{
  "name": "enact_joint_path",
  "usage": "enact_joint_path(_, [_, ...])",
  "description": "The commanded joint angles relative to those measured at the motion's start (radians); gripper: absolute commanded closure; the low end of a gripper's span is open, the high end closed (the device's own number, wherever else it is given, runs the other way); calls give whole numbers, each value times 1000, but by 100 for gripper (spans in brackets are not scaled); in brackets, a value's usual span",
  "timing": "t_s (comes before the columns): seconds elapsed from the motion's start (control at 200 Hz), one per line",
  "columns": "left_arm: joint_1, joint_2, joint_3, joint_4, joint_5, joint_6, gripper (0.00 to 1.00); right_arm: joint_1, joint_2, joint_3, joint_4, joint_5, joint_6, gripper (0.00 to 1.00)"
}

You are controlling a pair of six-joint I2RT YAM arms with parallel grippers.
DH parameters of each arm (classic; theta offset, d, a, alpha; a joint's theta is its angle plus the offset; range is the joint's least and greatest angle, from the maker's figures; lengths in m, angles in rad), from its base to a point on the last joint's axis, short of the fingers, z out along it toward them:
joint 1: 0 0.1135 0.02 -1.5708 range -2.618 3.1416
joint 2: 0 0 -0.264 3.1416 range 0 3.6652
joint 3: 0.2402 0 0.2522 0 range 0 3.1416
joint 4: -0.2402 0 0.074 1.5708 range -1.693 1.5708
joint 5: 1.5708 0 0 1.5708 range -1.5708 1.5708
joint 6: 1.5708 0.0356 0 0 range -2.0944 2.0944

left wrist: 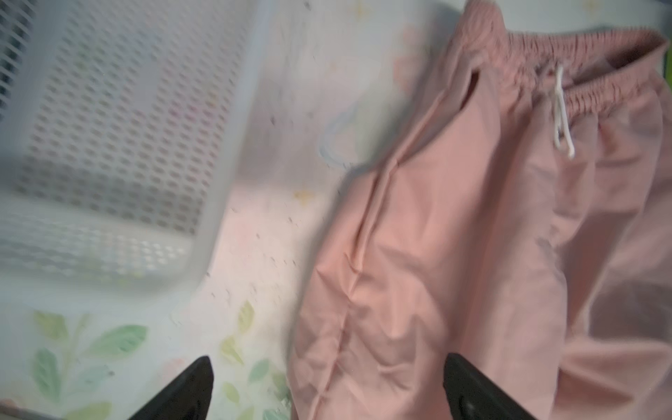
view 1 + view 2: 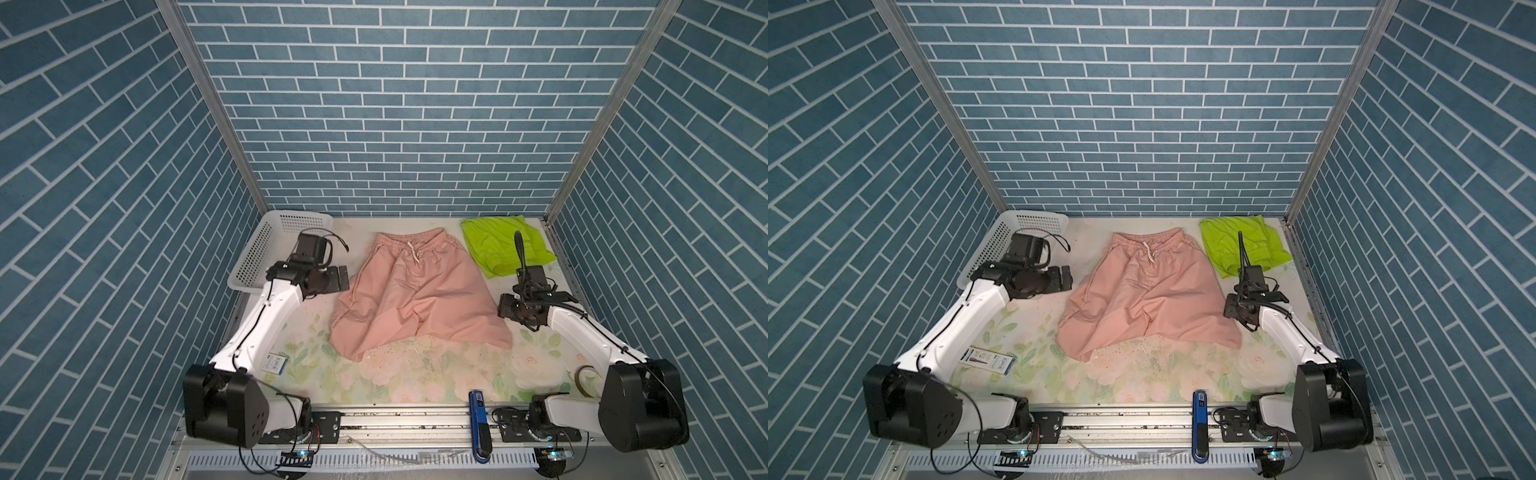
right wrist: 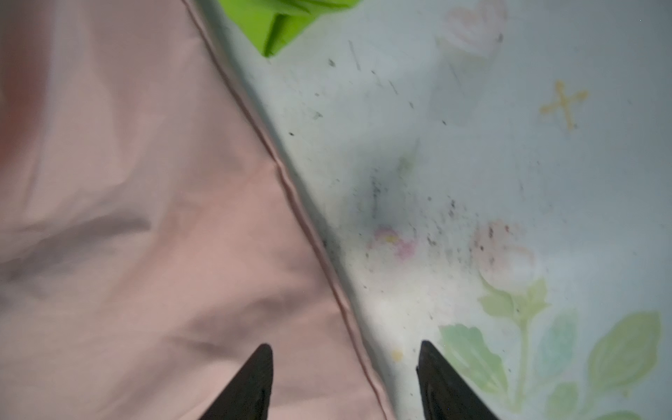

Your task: Fold and stack the shorts

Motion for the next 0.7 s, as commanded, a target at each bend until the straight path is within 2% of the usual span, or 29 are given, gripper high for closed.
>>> enact_joint_path(0.0, [-75,-80,-154,56,149,-94,0,-38,-47,-65,28,-9,115,36])
enact_joint_path(0.085, [-200,-139,-230,116,175,-118,0,-46,-56,-122,123,-74,141,36])
enact_joint_path(0.195, [-352,-149,-256,101,81,-107,0,-46,-56,-179,223,-169,165,36])
enact_joint_path(0.375, [-499,-62,-249,45,2,-58,0,-46,-17,-216,249,-205,182,36])
enact_joint_path(0.465, [-541,-20,-257,64,-6,-64,0,-46,-2,-223,272,-218,184,41])
enact_joint_path(0.515, [-547,4,-260,80,-8,-65,0,-46,12,-223,291,-228,184,48])
enact_joint_path(0.66, [-555,100,-235,88,-43,-62,2,-45,69,-167,271,-227,131,96])
enact_joint_path(0.675, [-555,106,-234,95,-39,-61,4,-43,73,-155,262,-219,123,100])
enact_joint_path(0.695, [-555,117,-233,108,-31,-58,6,-41,78,-138,247,-208,109,100])
